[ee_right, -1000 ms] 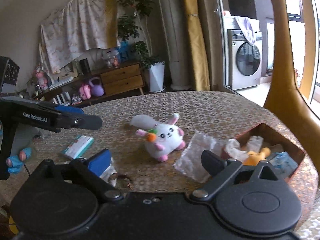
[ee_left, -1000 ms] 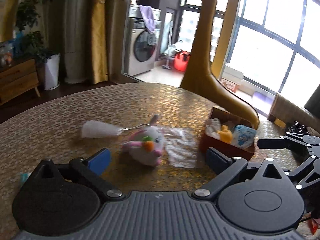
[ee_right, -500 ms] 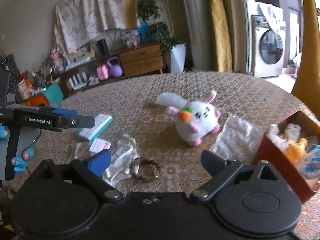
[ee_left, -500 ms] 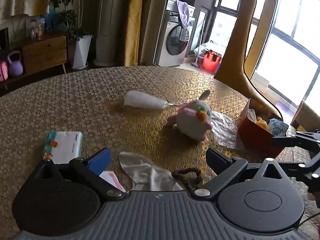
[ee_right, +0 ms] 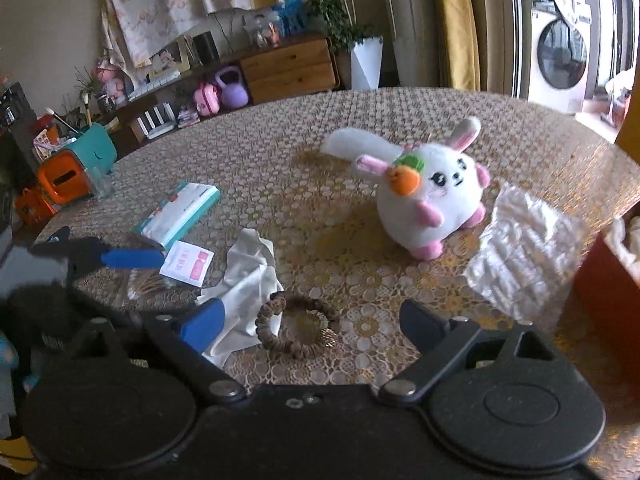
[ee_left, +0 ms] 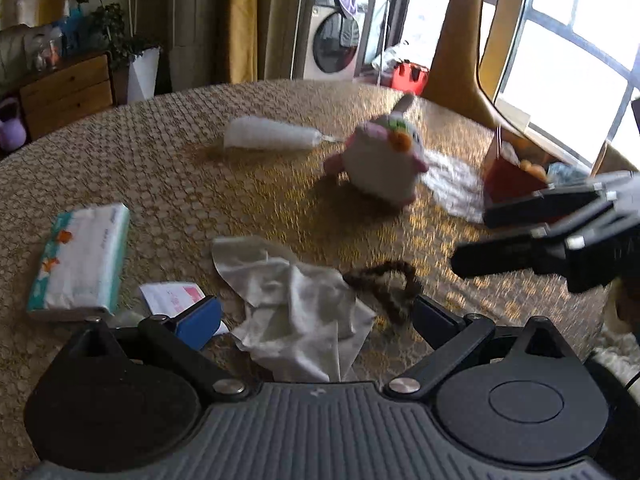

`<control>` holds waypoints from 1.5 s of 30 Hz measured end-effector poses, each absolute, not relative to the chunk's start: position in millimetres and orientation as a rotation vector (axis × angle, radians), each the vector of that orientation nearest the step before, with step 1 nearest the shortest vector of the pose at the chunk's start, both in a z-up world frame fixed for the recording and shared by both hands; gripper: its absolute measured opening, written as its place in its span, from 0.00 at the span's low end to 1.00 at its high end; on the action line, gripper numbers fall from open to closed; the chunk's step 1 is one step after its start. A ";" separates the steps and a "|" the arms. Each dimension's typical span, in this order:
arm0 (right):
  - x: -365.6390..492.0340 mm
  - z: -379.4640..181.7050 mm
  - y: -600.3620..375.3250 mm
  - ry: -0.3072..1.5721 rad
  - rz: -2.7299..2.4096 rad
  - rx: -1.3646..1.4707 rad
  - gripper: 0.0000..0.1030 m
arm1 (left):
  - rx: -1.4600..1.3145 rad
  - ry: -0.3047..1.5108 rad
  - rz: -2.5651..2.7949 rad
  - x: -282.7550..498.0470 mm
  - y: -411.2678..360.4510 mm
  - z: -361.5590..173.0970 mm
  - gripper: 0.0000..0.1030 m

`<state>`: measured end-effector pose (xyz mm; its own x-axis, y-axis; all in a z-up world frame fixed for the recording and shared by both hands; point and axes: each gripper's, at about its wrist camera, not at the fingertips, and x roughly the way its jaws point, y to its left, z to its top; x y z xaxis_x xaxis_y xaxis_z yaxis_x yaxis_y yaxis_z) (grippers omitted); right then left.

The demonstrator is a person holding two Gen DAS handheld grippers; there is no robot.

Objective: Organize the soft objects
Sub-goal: 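Close left tool on white tissue while right tool grasps brown bead bracelet, then lift white tissue with left tool while right tool lifts bead bracelet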

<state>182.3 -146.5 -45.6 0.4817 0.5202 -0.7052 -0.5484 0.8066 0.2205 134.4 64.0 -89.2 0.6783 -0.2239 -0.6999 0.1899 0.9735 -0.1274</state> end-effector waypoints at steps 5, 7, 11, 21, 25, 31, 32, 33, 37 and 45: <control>193.8 -59.2 -131.5 0.897 0.647 -0.022 0.91 | -0.037 0.793 -0.223 138.1 59.7 -106.0 0.99; 197.6 -65.5 -125.5 0.918 0.648 -0.022 0.90 | -0.026 0.794 -0.218 140.8 57.2 -109.8 0.99; 203.5 -78.5 -115.7 0.958 0.633 -0.013 0.87 | -0.010 0.798 -0.209 146.1 52.9 -118.4 0.98; 210.8 -95.7 -101.4 1.004 0.595 -0.033 0.66 | -0.017 0.802 -0.199 152.8 52.2 -127.7 0.85; 213.1 -97.9 -100.7 1.003 0.583 -0.035 0.49 | -0.021 0.795 -0.202 154.0 53.0 -126.4 0.75; 215.2 -98.8 -102.6 0.997 0.567 -0.045 0.21 | -0.012 0.796 -0.180 157.9 55.2 -123.9 0.48; 215.0 -99.2 -103.1 0.995 0.565 -0.046 0.18 | -0.008 0.796 -0.177 158.6 55.6 -123.6 0.43; 214.7 -99.2 -103.7 0.992 0.563 -0.046 0.16 | -0.005 0.797 -0.173 159.2 56.0 -123.3 0.40; 210.0 -95.6 -107.9 0.967 0.560 -0.051 0.07 | -0.012 0.800 -0.172 161.3 57.6 -122.2 0.24; 196.1 -79.6 -121.8 0.914 0.568 -0.014 0.05 | -0.049 0.809 -0.171 160.0 57.6 -113.0 0.15</control>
